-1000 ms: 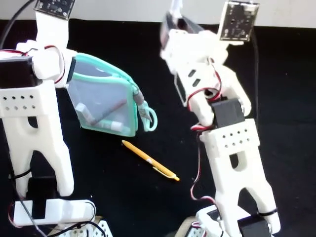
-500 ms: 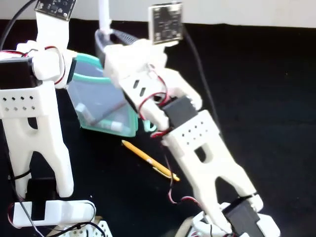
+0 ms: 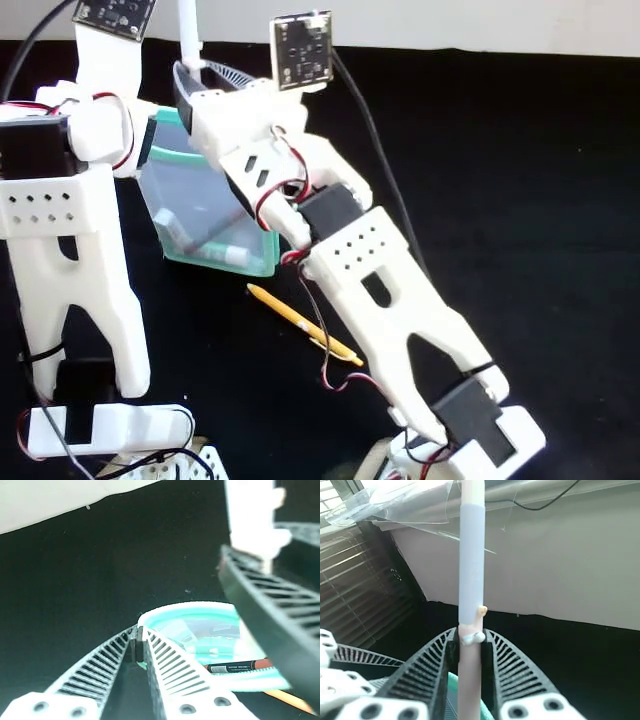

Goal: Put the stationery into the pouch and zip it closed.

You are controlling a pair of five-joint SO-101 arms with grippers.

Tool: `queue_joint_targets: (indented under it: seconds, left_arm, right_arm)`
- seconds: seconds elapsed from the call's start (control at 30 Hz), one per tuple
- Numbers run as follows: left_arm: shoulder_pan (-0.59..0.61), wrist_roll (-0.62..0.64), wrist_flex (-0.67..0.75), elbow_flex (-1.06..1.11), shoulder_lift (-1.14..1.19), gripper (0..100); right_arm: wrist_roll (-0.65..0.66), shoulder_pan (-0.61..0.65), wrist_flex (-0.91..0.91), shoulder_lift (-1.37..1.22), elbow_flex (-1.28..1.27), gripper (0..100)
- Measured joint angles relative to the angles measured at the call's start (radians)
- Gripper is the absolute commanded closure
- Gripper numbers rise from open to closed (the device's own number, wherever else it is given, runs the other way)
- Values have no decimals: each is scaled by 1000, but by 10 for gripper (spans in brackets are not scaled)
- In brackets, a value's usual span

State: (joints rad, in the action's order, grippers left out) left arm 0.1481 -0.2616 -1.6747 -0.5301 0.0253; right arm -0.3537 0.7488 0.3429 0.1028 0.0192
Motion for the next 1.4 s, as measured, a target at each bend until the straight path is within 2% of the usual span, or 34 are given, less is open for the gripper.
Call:
queue_joint_targets:
  seconds: [0.23,0.47,0.53,0.63,0.7,0.93,1.17,1.27,1.4]
  left_arm:
    - [0,0,12,2,0,993]
    - [44,0,12,8,0,993]
    - [51,0,12,9,-2,993]
    - [51,0,11,9,-2,993]
    - [51,0,11,9,-2,993]
    - [51,0,11,9,-2,993]
    - [51,0,11,9,-2,993]
    - [54,0,11,9,-2,993]
    - [57,0,11,9,-2,993]
  right_arm:
    - [0,8,-3,-9,-69,992]
    - [0,66,-20,114,-232,984]
    - [0,78,-21,135,-261,932]
    - [0,83,-21,152,-282,789]
    - [0,84,-21,158,-285,729]
    - [0,86,-21,158,-287,731]
    - [100,86,-14,153,-262,731]
    - [101,31,-12,150,-230,731]
    - [100,-106,6,204,-203,731]
